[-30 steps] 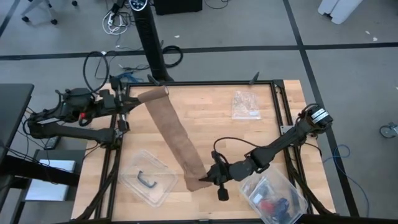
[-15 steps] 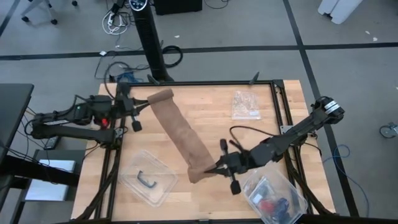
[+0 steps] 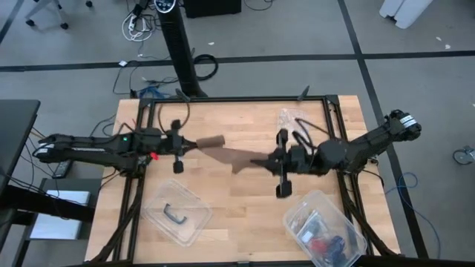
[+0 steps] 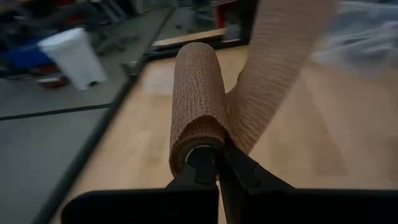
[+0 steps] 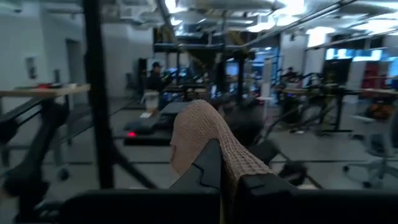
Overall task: Roll bandage
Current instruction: Roll the brown bandage
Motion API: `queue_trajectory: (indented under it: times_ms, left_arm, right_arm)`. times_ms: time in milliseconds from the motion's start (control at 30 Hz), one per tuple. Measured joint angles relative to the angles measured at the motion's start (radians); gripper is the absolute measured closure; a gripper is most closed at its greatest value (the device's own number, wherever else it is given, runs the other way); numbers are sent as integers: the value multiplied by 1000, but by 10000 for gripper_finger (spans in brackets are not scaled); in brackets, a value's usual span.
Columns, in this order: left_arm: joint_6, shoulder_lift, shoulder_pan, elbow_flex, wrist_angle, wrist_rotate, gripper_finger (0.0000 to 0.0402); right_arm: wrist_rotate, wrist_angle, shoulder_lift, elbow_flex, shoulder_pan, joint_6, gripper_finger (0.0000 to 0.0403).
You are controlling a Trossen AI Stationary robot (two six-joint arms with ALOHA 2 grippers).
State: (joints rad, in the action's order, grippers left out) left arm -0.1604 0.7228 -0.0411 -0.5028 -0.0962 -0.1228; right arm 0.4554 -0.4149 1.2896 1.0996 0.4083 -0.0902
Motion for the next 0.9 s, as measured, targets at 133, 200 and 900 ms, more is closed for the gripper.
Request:
queue_trajectory:
  times_ms: [133, 200, 900]
  left_arm:
    - [27, 92, 26, 16, 79, 74, 401]
    - [35, 142, 45, 17, 115, 103, 401]
    - [40, 338, 328, -5, 437, 213, 401]
  right_arm:
    - [-3, 0, -23, 0, -56, 0, 403]
    - [-5, 1, -33, 0, -81, 0, 403]
    - [-38, 406, -24, 294, -358, -10, 403]
